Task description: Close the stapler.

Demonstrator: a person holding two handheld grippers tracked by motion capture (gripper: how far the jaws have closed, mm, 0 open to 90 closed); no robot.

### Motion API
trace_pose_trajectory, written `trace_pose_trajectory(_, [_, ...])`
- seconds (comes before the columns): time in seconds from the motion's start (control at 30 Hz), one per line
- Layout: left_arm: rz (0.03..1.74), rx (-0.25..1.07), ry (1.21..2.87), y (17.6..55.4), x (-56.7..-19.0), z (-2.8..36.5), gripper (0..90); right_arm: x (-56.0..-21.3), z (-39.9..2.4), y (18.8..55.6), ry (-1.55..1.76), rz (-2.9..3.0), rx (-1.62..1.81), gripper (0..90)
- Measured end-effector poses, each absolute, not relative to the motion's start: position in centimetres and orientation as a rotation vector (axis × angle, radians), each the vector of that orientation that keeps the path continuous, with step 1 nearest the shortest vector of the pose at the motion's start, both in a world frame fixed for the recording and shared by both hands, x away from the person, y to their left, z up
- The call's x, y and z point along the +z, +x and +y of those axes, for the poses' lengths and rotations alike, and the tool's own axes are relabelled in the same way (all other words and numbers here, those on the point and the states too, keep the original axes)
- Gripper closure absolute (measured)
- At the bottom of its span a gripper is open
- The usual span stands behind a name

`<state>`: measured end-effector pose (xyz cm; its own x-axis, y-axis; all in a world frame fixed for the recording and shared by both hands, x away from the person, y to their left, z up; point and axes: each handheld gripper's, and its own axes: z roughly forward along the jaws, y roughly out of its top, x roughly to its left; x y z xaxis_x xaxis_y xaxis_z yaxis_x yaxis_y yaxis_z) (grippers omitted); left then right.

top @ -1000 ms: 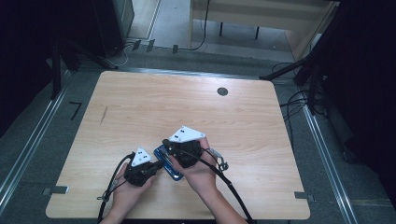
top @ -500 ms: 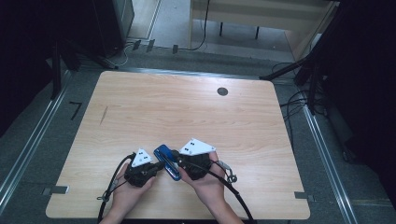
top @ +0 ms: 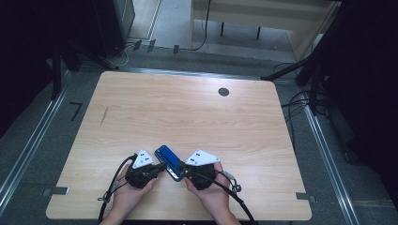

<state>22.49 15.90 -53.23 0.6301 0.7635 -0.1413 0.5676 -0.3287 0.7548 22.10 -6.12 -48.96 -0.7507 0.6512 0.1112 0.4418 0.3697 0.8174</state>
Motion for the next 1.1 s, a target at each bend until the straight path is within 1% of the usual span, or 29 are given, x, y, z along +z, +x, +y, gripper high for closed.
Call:
trace_pose_trajectory(0.5, [1.033, 0.301, 2.042, 22.5, -53.2, 15.9, 90.0, -50.6, -6.6, 21.3, 0.992, 2.353, 1.347, 90.0])
trace_pose_trajectory(0.7, [1.041, 0.296, 2.034, 22.5, -53.2, 15.9, 90.0, -50.3, -6.7, 21.3, 1.001, 2.369, 1.305, 90.0])
trace_pose_trajectory(0.93, [1.038, 0.318, 2.029, 22.6, -53.2, 16.2, 90.0, -49.1, -7.3, 21.0, 1.021, 2.308, 1.39, 90.0])
trace_pose_trajectory(1.1, [1.046, 0.342, 2.021, 22.6, -53.1, 16.7, 90.0, -49.0, -7.2, 20.4, 1.01, 2.301, 1.41, 90.0])
